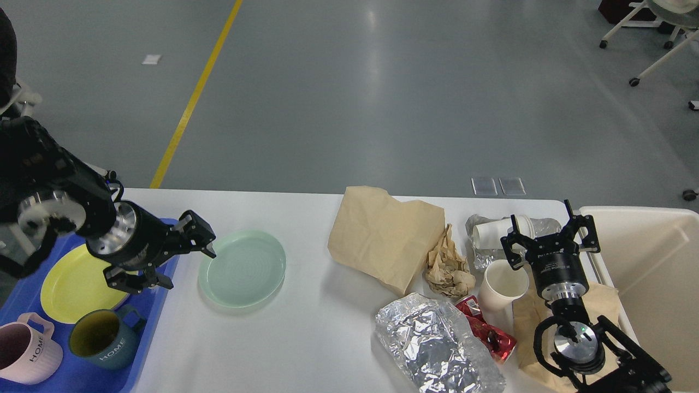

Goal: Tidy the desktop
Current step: 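Move the left gripper to the pale green plate and grip its rim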

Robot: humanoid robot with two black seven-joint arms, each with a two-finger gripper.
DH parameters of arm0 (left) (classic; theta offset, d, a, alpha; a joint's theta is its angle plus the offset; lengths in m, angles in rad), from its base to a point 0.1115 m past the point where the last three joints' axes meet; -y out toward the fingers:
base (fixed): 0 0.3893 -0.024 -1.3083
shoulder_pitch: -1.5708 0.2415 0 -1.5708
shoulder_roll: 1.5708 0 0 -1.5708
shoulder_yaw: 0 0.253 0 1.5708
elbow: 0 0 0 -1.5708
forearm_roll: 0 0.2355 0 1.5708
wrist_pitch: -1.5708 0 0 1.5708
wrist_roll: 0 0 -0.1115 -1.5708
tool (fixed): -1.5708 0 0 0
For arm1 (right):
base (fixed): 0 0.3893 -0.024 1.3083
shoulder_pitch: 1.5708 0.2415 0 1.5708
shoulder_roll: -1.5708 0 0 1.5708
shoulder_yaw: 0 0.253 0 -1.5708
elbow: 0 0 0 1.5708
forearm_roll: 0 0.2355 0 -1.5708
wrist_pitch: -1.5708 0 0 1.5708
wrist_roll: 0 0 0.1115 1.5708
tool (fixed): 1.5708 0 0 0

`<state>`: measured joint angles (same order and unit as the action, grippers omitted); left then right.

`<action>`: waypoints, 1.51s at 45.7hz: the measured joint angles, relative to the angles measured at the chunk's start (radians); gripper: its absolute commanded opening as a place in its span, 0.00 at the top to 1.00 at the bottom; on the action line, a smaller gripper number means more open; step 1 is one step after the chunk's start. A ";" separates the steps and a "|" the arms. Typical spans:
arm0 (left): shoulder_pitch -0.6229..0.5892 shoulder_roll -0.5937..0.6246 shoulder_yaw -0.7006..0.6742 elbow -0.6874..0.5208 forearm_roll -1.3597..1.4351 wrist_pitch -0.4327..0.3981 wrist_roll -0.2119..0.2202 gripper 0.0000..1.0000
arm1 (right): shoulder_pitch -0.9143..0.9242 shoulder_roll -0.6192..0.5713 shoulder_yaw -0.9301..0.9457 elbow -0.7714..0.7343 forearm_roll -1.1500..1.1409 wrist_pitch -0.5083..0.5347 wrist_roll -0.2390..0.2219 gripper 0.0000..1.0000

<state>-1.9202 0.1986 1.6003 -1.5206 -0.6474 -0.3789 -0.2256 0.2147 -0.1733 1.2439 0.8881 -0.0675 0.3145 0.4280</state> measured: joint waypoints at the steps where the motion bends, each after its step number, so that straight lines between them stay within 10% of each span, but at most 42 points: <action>1: 0.021 0.006 -0.015 0.007 -0.009 0.020 0.005 0.17 | 0.000 0.000 0.000 0.000 0.000 0.000 0.000 0.00; 16: 0.342 0.164 -0.378 0.166 -0.021 0.315 0.259 0.07 | 0.000 0.000 0.000 0.000 0.000 0.000 0.000 0.00; 42: 0.617 0.136 -0.514 0.476 0.037 0.317 0.269 0.07 | 0.000 0.000 0.000 0.000 0.000 0.000 0.000 0.00; 61: 0.652 0.099 -0.536 0.511 0.038 0.320 0.269 0.55 | 0.000 0.000 0.000 0.000 0.000 0.000 0.000 0.00; 69: 0.659 0.098 -0.536 0.519 0.038 0.320 0.269 0.60 | 0.000 0.000 0.000 0.000 0.000 0.000 0.000 0.00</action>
<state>-1.2615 0.2968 1.0645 -1.0013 -0.6096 -0.0589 0.0430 0.2147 -0.1733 1.2438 0.8882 -0.0675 0.3145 0.4280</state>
